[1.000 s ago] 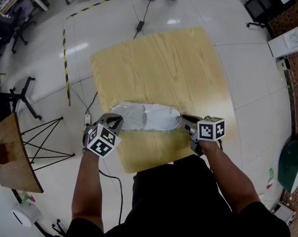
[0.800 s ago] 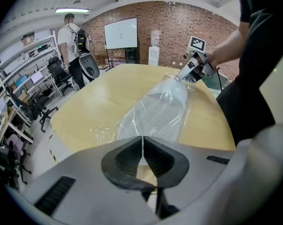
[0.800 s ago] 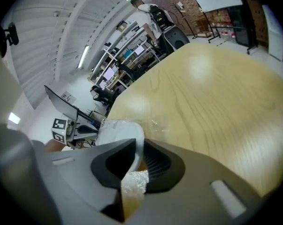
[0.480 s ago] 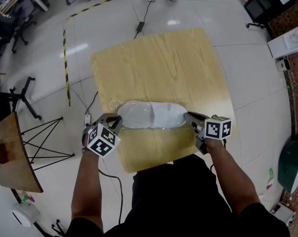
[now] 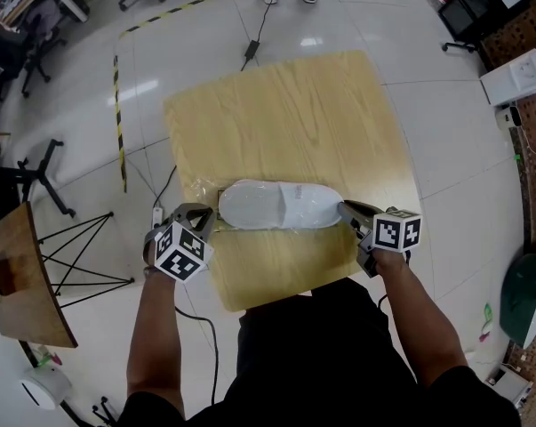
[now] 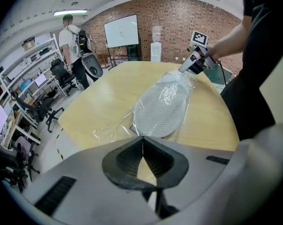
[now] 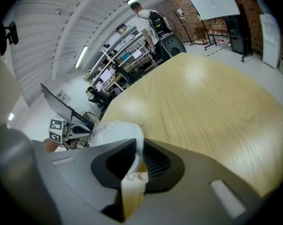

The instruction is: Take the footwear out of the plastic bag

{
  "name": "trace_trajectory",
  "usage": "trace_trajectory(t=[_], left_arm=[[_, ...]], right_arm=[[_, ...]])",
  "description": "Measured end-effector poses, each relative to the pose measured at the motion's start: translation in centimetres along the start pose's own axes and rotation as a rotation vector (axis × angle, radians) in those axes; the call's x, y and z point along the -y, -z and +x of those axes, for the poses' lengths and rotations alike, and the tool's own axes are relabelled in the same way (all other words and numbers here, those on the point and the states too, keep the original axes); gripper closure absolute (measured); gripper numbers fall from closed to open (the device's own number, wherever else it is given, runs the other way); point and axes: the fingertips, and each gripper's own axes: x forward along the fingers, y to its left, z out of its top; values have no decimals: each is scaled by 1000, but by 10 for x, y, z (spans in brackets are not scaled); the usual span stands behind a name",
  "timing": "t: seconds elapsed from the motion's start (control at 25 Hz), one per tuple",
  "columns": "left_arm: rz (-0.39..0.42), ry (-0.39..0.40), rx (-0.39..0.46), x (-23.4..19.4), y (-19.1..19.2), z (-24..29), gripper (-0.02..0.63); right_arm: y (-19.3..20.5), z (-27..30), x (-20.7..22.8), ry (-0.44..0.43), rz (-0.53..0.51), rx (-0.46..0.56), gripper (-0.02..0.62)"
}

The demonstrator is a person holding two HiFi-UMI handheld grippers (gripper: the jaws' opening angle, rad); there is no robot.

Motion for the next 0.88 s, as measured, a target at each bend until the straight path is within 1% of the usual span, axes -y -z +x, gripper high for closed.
trace_trajectory(t=[0.4, 0.88], left_arm=[[-17, -22, -16, -2, 5, -4, 598], [-45, -66, -49, -6, 23, -11, 598]], right_arm=[[3, -12, 8, 31, -18, 1, 545], [12, -22, 14, 49, -42, -8, 545]])
